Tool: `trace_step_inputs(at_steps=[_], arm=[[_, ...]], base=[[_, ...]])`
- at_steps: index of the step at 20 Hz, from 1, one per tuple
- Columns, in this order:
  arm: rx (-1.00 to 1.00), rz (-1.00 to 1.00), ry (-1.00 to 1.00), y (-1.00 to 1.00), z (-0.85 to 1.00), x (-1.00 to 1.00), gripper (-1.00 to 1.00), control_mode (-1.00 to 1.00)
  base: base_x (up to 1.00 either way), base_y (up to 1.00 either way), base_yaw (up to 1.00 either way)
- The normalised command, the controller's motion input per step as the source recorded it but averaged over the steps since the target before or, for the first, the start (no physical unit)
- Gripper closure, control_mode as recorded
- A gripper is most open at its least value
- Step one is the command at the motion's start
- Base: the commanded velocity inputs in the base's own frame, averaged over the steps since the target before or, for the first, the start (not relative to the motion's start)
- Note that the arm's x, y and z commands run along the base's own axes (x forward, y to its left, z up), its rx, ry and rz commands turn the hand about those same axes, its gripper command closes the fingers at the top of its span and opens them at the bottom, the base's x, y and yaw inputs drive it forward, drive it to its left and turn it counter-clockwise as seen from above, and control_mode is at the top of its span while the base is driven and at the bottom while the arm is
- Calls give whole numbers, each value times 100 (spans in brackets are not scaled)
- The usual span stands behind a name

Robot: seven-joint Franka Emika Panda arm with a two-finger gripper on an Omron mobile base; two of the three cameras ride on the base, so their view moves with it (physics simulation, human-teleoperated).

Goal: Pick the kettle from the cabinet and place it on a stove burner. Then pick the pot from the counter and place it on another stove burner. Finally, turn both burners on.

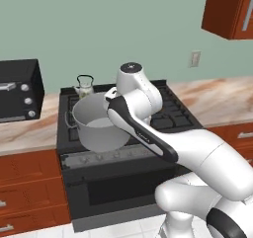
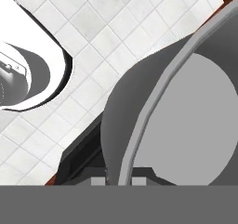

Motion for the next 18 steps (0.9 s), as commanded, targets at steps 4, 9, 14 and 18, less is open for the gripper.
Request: trace_step_inputs(at_steps=[4, 9, 14, 18], arm=[[0, 0, 0, 0, 0, 0, 100, 100], [0, 0, 0, 0, 0, 0, 100, 100], [0, 0, 0, 0, 0, 0, 100, 100], [0, 0, 0, 0, 0, 0, 100, 100]], base=[[1, -57, 5], [5, -57, 3], [8, -57, 0], [21, -42, 0]])
